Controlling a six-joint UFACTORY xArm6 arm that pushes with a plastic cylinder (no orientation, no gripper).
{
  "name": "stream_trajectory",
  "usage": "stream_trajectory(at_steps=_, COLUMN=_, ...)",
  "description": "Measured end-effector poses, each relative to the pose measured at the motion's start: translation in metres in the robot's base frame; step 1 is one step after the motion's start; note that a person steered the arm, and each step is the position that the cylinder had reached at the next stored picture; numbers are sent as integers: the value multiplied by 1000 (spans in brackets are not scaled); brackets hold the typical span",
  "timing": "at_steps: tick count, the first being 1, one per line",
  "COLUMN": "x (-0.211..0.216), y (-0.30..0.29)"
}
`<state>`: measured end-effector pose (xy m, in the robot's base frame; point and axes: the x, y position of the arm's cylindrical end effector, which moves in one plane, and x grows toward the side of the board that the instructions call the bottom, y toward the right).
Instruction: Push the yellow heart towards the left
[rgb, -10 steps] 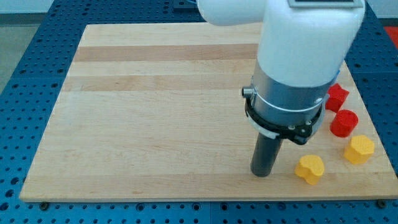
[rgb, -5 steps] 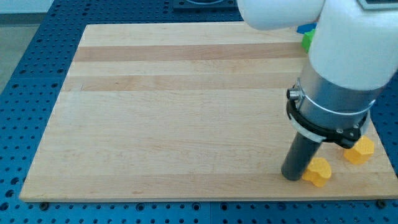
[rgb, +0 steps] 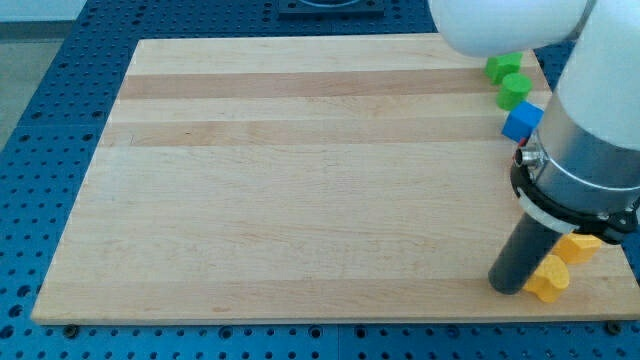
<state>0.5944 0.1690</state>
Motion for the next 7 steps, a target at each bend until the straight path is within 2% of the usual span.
stream_trajectory(at_steps=7, x=3, y=32)
